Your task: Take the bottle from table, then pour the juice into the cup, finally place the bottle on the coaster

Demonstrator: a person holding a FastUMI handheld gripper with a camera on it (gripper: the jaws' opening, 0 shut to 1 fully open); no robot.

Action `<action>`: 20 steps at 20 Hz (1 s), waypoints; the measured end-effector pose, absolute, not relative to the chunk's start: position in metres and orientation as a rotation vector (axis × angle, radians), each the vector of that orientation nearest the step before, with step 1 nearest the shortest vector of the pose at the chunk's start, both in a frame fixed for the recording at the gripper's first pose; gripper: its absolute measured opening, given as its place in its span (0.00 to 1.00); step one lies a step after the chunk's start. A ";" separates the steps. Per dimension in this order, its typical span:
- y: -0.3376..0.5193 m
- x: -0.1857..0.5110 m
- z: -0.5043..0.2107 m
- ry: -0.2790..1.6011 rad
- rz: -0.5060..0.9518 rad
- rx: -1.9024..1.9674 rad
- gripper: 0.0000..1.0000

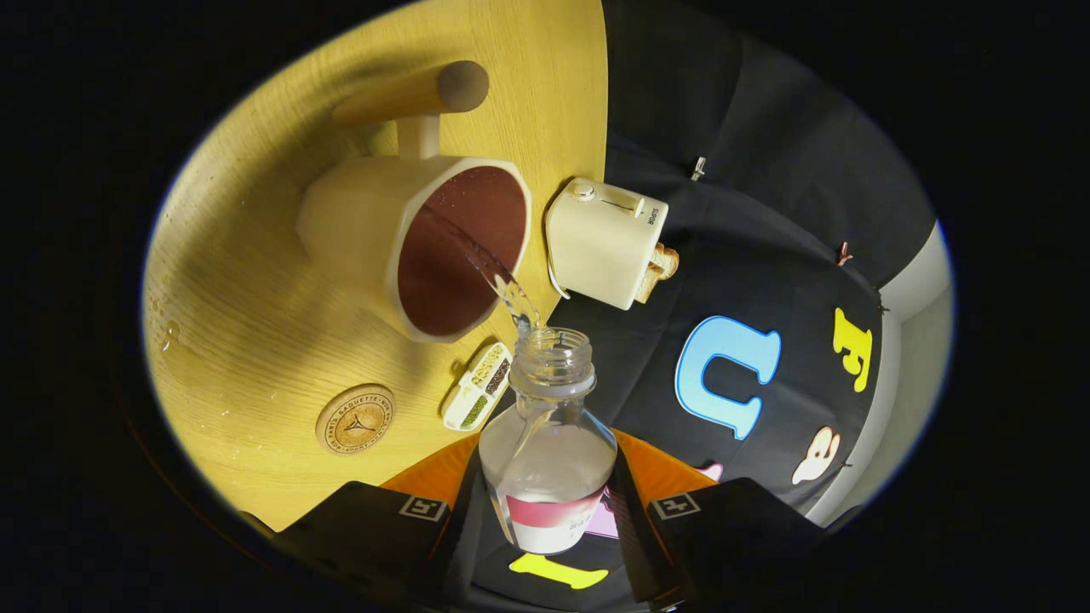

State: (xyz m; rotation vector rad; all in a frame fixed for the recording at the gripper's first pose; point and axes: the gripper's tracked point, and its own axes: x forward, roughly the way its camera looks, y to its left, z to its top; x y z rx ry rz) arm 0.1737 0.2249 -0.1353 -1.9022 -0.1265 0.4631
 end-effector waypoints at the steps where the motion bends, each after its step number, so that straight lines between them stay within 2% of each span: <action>1: 0.225 0.173 -0.135 -0.134 0.466 -1.909 0.71; 20: 0.232 0.187 -0.111 -0.255 0.466 -2.041 0.71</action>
